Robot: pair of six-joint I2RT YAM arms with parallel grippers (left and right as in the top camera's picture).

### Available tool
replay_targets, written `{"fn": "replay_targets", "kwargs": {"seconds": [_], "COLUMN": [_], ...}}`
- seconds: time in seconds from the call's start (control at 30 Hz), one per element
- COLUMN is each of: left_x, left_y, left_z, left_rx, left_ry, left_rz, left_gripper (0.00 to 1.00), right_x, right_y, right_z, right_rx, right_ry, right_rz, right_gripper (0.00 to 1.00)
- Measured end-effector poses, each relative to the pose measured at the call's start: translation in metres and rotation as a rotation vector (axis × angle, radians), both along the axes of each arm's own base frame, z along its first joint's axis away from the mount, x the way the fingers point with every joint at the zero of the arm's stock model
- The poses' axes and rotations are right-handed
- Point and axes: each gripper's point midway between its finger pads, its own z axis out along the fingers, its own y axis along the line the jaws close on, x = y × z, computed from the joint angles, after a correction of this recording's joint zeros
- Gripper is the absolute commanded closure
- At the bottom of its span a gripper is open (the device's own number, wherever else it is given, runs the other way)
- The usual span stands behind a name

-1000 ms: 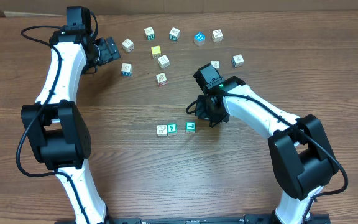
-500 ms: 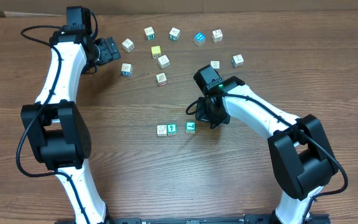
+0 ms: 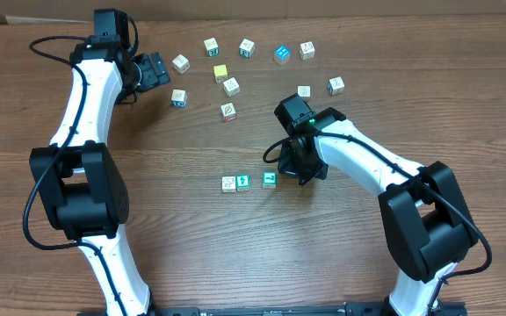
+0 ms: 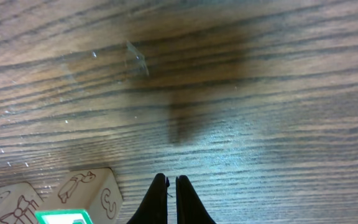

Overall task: Form a circle
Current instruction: 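Open the right gripper to release the block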

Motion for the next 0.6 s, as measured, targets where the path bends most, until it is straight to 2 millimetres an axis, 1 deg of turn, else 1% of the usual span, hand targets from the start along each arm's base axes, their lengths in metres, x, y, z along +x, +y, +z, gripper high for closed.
{"fn": "replay_targets", "kwargs": {"seconds": [0.4, 0.6], "left_x": [0.0, 0.0], "left_y": [0.0, 0.0], "left_z": [0.0, 0.0], "left_rx": [0.0, 0.0], "left_ry": [0.0, 0.0], "left_rz": [0.0, 0.0], "left_gripper": [0.0, 0.0], "right_x": [-0.007, -0.007], "right_y": [-0.0006, -0.0006], "right_z": [-0.0002, -0.0002], "right_rx": [0.002, 0.002], "right_ry": [0.032, 0.032], "right_rz": [-0.01, -0.012], "right_gripper": [0.96, 0.96]}}
